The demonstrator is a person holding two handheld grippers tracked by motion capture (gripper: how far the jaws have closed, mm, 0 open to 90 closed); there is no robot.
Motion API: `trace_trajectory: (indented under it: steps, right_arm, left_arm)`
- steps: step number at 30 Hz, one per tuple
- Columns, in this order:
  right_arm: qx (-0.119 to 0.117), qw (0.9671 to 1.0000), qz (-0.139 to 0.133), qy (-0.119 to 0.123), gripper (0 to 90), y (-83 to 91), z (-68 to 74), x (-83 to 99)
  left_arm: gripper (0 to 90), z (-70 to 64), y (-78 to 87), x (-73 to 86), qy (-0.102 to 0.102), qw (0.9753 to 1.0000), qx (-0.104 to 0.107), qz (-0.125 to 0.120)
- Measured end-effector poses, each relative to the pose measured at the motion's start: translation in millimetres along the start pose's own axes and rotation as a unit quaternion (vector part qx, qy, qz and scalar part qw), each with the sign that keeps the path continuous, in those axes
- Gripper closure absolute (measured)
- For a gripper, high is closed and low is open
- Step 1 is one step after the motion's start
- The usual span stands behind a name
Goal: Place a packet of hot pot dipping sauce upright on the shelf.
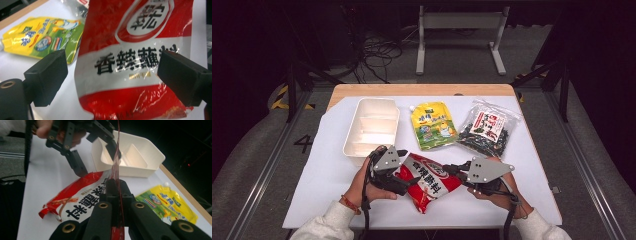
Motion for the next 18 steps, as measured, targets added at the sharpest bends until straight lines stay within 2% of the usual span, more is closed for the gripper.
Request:
trace_trajectory:
  steps: [3,5,6,8,9,11,12,13,14,16,17,18]
  right_arm:
    - [-0.006,0.9999,-0.002,0.009,90.0,-0.4,2.5,-3.2]
    - [-0.008,0.9998,-0.005,0.015,90.0,-1.5,4.6,-5.6]
    - [-0.009,0.9998,-0.004,0.017,90.0,-2.2,5.0,-6.4]
    - [-0.007,0.9998,-0.003,0.021,90.0,-3.7,5.7,-7.9]
    - [-0.005,0.9997,-0.001,0.024,90.0,-5.3,6.2,-8.9]
    - [0.000,0.9997,-0.002,0.025,90.0,-6.9,5.7,-10.6]
    - [0.006,0.9997,-0.001,0.023,90.0,-8.0,4.5,-11.4]
    - [0.006,0.9997,-0.001,0.023,90.0,-8.0,4.5,-11.4]
    - [0.005,0.9998,-0.003,0.021,90.0,-8.4,4.3,-11.8]
    - [0.007,0.9998,-0.004,0.019,89.9,-9.8,4.3,-12.2]
    - [0.015,0.9997,-0.003,0.017,89.8,-11.2,3.6,-12.5]
    - [0.018,0.9997,-0.004,0.015,89.8,-11.4,3.1,-12.6]
  left_arm:
    - [10.3,-1.1,-2.1,-4.1,0.000,0.9999,0.010,-0.007]
    - [14.0,-2.1,-3.0,-5.6,-0.007,0.9998,0.017,-0.010]
    - [14.0,-3.8,-3.6,-6.6,-0.007,0.9995,0.027,-0.014]
    - [25.3,-5.3,-4.4,-6.9,-0.012,0.9993,0.032,-0.012]
    - [25.3,-5.1,-4.6,-6.3,-0.015,0.9994,0.029,-0.006]
    - [37.4,-4.4,-4.2,-4.2,-0.014,0.9993,0.035,-0.001]
    - [54.0,-3.3,-3.9,-3.5,-0.014,0.9994,0.033,0.001]
    - [54.0,-3.0,-3.2,-3.3,-0.010,0.9994,0.034,-0.003]
    - [59.6,-3.0,-2.0,-3.4,-0.011,0.9993,0.036,-0.007]
    - [74.4,-3.3,-1.3,-3.6,-0.015,0.9992,0.035,-0.005]
    - [85.6,-5.2,-1.0,-3.7,-0.023,0.9991,0.034,-0.007]
    - [88.3,-5.2,-1.0,-3.7,-0.023,0.9991,0.034,-0.007]
Point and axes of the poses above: each handheld gripper's, and its own axes: y roughly backward along the jaws, x roughly out of its underside, z roughly to its left, the point moved 7 cm from there along -y, roughly forward along the jaws, and after that the axes turned 11 degrees about -y, right-handed, at the moved point
